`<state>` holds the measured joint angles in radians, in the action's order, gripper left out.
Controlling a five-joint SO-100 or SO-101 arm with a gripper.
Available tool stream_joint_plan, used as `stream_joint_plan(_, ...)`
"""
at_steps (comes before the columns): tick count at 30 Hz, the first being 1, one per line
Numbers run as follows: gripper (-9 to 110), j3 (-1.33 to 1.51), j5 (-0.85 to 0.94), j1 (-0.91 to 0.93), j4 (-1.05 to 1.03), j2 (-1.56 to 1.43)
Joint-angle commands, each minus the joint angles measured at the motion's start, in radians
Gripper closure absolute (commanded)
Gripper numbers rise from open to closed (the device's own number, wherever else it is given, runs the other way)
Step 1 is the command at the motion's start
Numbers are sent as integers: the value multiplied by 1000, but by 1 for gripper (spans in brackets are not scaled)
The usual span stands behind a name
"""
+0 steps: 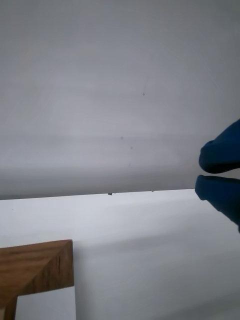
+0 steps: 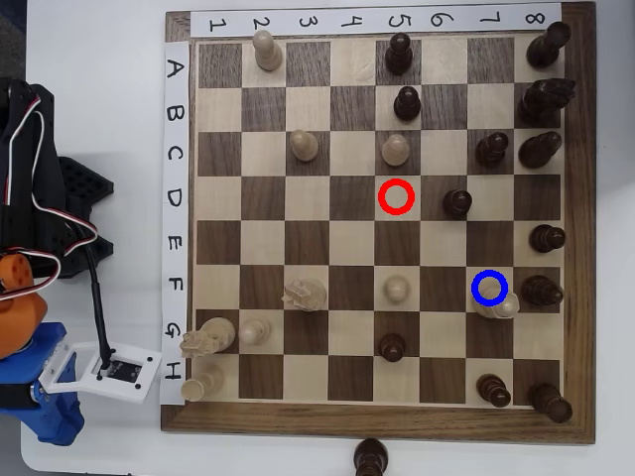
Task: Move the piece to destination
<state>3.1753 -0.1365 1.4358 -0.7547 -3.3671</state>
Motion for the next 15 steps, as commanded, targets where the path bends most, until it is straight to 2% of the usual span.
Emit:
stream_joint_plan(1,101,38,-2,23,-38,-58)
stream_joint_plan(8,101,40,-41,46,-31,-58)
stream_joint_plan(11,101,41,-166,67,-60,-58)
stream_joint_plan(15,101,41,-419,77,-156,-58)
